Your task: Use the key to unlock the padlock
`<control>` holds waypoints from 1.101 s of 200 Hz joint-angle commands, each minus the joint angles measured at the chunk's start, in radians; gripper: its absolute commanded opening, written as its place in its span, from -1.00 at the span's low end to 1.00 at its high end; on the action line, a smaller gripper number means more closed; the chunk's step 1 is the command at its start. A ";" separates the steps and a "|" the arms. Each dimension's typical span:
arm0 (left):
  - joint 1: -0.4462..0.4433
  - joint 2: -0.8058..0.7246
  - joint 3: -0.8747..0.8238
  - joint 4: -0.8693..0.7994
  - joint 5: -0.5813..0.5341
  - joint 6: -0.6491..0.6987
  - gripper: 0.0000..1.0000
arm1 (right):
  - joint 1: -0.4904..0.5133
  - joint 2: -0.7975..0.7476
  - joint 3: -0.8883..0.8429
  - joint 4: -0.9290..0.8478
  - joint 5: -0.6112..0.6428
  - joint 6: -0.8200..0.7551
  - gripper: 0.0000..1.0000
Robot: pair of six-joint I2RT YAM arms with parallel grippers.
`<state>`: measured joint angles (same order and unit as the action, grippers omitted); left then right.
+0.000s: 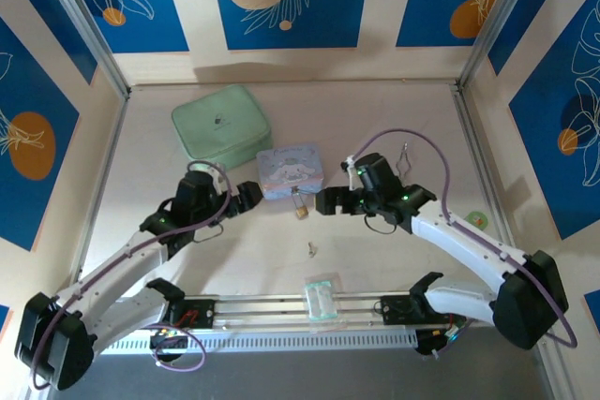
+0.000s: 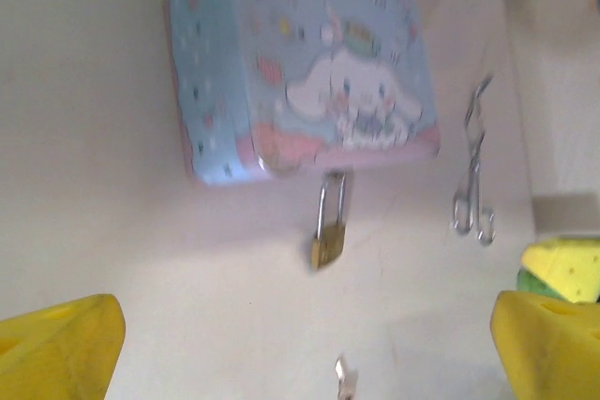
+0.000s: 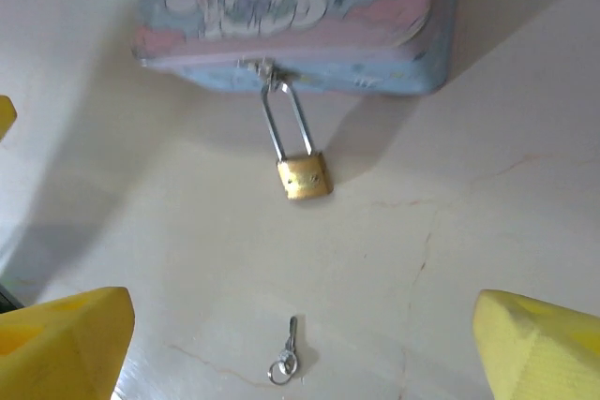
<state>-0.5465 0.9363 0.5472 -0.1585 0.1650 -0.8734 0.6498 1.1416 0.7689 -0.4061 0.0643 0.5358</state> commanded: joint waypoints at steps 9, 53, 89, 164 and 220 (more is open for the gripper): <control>-0.096 0.003 0.013 -0.025 -0.066 -0.059 1.00 | 0.115 0.036 0.024 -0.042 0.103 0.076 0.83; -0.176 0.039 -0.011 0.023 -0.097 -0.108 0.97 | 0.276 0.133 0.012 -0.025 0.172 0.185 0.41; -0.188 0.065 -0.021 0.042 -0.111 -0.126 0.95 | 0.339 0.220 0.007 0.010 0.194 0.260 0.22; -0.214 0.121 -0.022 0.090 -0.088 -0.132 0.94 | 0.388 0.379 0.053 -0.010 0.172 0.280 -0.11; -0.213 0.143 -0.034 0.108 -0.088 -0.140 0.95 | 0.441 0.443 0.103 -0.124 0.270 0.311 -0.11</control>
<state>-0.7506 1.0626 0.5301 -0.0811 0.0765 -0.9981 1.0683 1.5551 0.8330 -0.4412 0.2726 0.8158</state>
